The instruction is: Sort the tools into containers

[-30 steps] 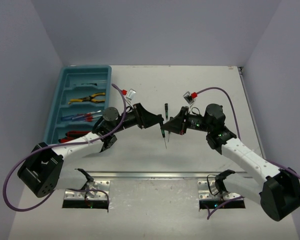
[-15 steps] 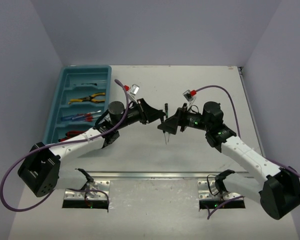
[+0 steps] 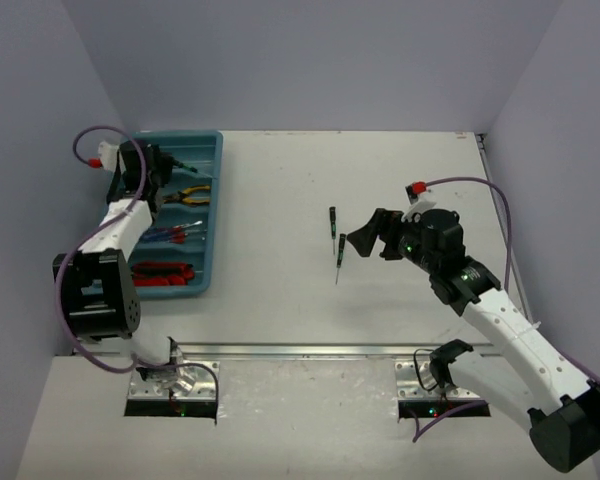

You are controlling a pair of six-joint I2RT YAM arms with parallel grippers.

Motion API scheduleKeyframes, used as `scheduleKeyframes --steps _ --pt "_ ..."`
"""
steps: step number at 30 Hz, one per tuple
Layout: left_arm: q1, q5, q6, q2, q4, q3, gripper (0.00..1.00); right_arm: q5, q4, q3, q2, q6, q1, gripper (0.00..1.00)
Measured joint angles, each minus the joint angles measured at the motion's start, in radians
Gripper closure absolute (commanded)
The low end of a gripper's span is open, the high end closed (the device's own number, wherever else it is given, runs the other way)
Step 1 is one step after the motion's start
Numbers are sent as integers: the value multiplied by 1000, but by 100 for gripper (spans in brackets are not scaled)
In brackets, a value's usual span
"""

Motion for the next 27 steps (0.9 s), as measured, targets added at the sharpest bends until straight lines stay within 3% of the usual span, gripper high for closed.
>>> scheduleKeyframes --steps 4,9,11,14,16,20,23,27 --pt "70 -145 -32 213 -66 241 99 31 -31 -4 -16 -23 -2 1" --pt "91 -190 -23 416 -108 467 94 52 -54 -16 -22 -39 -2 1" --pt "94 -188 -17 487 -114 545 79 54 -57 -16 -13 -42 -3 1" --pt "99 -180 -10 535 -124 572 42 59 -61 -16 5 -46 -3 1" --pt "100 -173 -10 543 -135 572 28 62 -62 -16 16 -49 -3 1" --pt "100 -129 -6 542 -150 581 19 70 -61 -14 54 -49 -3 1" --pt "100 -82 -7 506 -171 580 6 76 -71 7 139 -39 -3 1" --pt "100 13 0 304 -185 497 0 106 -132 85 316 3 -3 1"
